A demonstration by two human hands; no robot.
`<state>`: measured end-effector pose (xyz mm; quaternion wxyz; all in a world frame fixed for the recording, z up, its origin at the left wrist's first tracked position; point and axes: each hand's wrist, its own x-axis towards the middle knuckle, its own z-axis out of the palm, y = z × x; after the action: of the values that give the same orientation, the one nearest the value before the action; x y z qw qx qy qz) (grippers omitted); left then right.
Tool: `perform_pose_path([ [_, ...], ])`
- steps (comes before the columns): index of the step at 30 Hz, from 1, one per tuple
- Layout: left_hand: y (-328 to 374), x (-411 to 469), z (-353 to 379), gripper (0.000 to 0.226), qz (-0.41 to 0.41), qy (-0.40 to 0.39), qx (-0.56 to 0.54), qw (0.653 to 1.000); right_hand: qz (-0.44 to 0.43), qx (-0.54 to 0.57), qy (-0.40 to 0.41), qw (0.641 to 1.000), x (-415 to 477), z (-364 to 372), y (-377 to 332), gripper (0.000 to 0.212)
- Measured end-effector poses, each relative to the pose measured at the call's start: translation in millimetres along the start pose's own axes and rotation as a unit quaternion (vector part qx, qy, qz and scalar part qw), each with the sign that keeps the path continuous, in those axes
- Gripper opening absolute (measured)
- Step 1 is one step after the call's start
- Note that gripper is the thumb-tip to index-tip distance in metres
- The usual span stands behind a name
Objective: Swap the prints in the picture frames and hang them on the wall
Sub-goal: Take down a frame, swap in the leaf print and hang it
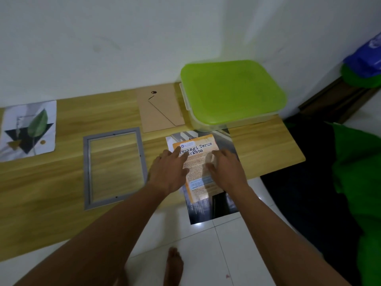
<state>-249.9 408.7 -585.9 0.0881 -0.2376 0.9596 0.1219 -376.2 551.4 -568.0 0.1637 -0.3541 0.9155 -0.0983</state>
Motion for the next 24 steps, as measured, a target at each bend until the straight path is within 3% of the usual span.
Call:
perform_pose_path([
  [7, -58, -40, -35, 0.053, -0.063, 0.068, -0.112, 0.989, -0.073, -0.001, -0.008, 0.997, 12, -8, -78, 0.041],
  [15, -214, -108, -64, 0.058, -0.208, 0.098, -0.142, 0.963, -0.176, -0.004, -0.049, 0.983, 23, 23, -243, 0.044],
  [24, -374, -141, -84, 0.042, -0.262, 0.141, -0.189, 0.936, -0.232, -0.023, -0.082, 0.969, 65, 82, -403, 0.032],
])
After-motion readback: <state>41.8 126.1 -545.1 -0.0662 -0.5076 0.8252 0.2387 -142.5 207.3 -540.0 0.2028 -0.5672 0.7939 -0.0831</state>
